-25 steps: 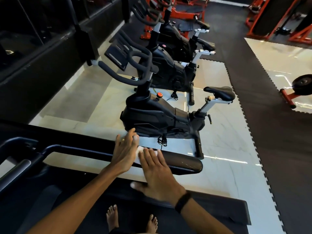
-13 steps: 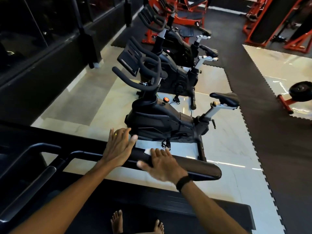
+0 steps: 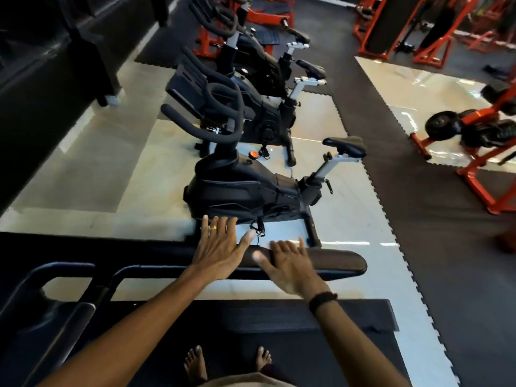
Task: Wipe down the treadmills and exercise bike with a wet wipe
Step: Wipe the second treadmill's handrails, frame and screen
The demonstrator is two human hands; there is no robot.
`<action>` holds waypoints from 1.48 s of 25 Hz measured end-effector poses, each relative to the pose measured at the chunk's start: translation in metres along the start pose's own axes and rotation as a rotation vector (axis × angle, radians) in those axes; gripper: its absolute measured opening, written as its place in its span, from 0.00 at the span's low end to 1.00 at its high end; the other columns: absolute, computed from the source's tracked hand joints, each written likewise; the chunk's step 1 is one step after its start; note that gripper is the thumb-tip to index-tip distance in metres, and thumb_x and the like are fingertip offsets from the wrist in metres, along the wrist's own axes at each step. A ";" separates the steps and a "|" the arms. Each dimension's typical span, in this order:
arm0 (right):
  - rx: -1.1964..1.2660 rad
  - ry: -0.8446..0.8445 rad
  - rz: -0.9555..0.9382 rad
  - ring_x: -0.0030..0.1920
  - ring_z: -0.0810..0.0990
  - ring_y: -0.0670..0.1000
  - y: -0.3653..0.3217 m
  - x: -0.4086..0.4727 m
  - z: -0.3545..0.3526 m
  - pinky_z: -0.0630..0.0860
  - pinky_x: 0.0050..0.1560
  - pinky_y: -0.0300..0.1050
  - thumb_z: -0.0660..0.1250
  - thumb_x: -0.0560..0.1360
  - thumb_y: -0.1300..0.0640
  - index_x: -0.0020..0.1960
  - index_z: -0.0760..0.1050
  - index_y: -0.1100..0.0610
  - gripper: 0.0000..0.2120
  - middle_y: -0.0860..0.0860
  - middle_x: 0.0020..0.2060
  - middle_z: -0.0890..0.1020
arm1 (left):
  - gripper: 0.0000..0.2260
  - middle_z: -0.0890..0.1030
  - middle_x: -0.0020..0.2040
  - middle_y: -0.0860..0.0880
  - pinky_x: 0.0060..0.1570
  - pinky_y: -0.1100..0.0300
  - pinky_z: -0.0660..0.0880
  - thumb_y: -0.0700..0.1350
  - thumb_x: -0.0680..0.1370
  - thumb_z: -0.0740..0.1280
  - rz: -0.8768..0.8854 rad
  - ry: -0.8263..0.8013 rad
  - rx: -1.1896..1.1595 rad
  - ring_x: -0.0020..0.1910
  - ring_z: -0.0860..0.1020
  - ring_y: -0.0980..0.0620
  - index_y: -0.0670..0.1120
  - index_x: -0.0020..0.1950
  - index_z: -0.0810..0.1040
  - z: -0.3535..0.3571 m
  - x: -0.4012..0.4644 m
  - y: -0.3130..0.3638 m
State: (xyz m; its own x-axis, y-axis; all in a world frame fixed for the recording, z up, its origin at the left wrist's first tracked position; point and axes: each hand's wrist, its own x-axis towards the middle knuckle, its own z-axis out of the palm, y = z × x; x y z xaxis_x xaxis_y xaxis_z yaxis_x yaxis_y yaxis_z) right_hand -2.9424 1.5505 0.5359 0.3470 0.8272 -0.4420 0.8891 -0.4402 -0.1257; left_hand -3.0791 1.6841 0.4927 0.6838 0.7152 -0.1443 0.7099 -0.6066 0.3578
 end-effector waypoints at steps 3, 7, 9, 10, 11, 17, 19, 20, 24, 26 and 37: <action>-0.073 0.098 -0.121 0.81 0.40 0.52 -0.009 -0.043 0.021 0.27 0.76 0.56 0.30 0.75 0.27 0.82 0.44 0.57 0.47 0.54 0.82 0.47 | 0.57 0.66 0.74 0.44 0.78 0.45 0.39 0.75 0.65 0.20 -0.015 0.028 -0.058 0.78 0.58 0.44 0.43 0.78 0.58 0.005 0.009 0.004; -0.051 0.090 0.046 0.81 0.49 0.52 0.044 -0.041 0.011 0.28 0.76 0.59 0.22 0.68 0.24 0.81 0.55 0.55 0.56 0.52 0.81 0.57 | 0.53 0.67 0.73 0.43 0.78 0.45 0.40 0.73 0.69 0.23 -0.005 0.038 -0.033 0.76 0.61 0.44 0.42 0.78 0.59 0.005 0.004 0.005; 0.122 -0.009 0.116 0.73 0.69 0.53 0.044 0.000 -0.010 0.38 0.78 0.65 0.27 0.69 0.22 0.65 0.74 0.56 0.54 0.54 0.67 0.77 | 0.50 0.68 0.74 0.42 0.78 0.45 0.40 0.74 0.71 0.27 -0.109 0.032 -0.170 0.77 0.61 0.45 0.43 0.78 0.59 0.001 0.007 0.008; 0.201 -0.111 0.113 0.70 0.73 0.53 0.034 0.022 -0.016 0.42 0.78 0.65 0.30 0.72 0.23 0.62 0.77 0.56 0.51 0.55 0.64 0.80 | 0.49 0.67 0.75 0.42 0.78 0.45 0.41 0.73 0.72 0.30 -0.186 0.026 -0.278 0.77 0.61 0.45 0.43 0.78 0.59 -0.003 0.010 0.009; 0.225 -0.203 0.075 0.71 0.71 0.54 0.021 0.040 -0.020 0.42 0.79 0.63 0.33 0.75 0.25 0.65 0.77 0.57 0.49 0.57 0.66 0.79 | 0.48 0.67 0.76 0.41 0.78 0.45 0.41 0.73 0.71 0.31 -0.252 0.029 -0.370 0.77 0.61 0.46 0.43 0.78 0.60 -0.005 0.013 0.009; 0.092 -0.003 -0.334 0.77 0.62 0.46 0.006 0.004 0.000 0.30 0.77 0.55 0.38 0.82 0.34 0.79 0.63 0.50 0.34 0.49 0.75 0.71 | 0.38 0.77 0.67 0.40 0.79 0.46 0.45 0.69 0.79 0.39 -0.425 0.309 -0.564 0.73 0.68 0.44 0.42 0.72 0.67 0.002 0.011 0.025; -0.008 0.124 -0.348 0.80 0.52 0.43 0.061 -0.034 0.002 0.28 0.76 0.53 0.30 0.77 0.30 0.81 0.55 0.49 0.42 0.44 0.80 0.59 | 0.42 0.78 0.66 0.41 0.79 0.48 0.44 0.71 0.76 0.36 -0.369 0.329 -0.450 0.71 0.70 0.44 0.42 0.72 0.67 0.006 0.007 0.042; -0.048 0.146 -0.305 0.80 0.52 0.43 0.087 -0.039 0.001 0.30 0.77 0.54 0.26 0.73 0.27 0.81 0.55 0.48 0.46 0.44 0.80 0.59 | 0.43 0.78 0.65 0.41 0.79 0.48 0.44 0.71 0.75 0.35 -0.341 0.343 -0.376 0.71 0.71 0.44 0.41 0.72 0.67 0.009 0.008 0.049; 0.084 0.039 -0.187 0.72 0.71 0.50 0.115 -0.001 -0.010 0.34 0.77 0.59 0.21 0.67 0.23 0.69 0.72 0.53 0.57 0.53 0.66 0.79 | 0.51 0.79 0.64 0.40 0.78 0.45 0.44 0.74 0.72 0.28 -0.317 0.278 -0.217 0.70 0.71 0.43 0.41 0.71 0.68 0.019 0.017 0.066; 0.089 0.055 -0.270 0.74 0.68 0.53 0.091 0.007 -0.003 0.34 0.78 0.58 0.23 0.69 0.23 0.72 0.69 0.56 0.56 0.56 0.68 0.76 | 0.53 0.78 0.65 0.39 0.78 0.44 0.44 0.75 0.70 0.26 -0.336 0.222 -0.153 0.70 0.71 0.43 0.41 0.72 0.67 0.024 0.024 0.070; 0.043 0.086 -0.285 0.75 0.65 0.52 0.150 -0.004 0.000 0.33 0.78 0.57 0.29 0.74 0.27 0.75 0.65 0.54 0.48 0.52 0.71 0.73 | 0.52 0.68 0.72 0.45 0.76 0.40 0.35 0.73 0.70 0.22 -0.197 0.134 0.150 0.76 0.62 0.45 0.43 0.76 0.60 0.051 0.017 0.118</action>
State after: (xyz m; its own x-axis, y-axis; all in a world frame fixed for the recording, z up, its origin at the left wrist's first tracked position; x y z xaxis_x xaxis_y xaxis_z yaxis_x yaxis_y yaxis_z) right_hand -2.8107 1.4806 0.5186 0.1104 0.9453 -0.3069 0.9414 -0.1985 -0.2726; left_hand -2.9752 1.6065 0.4860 0.5089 0.8579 -0.0704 0.8507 -0.4888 0.1933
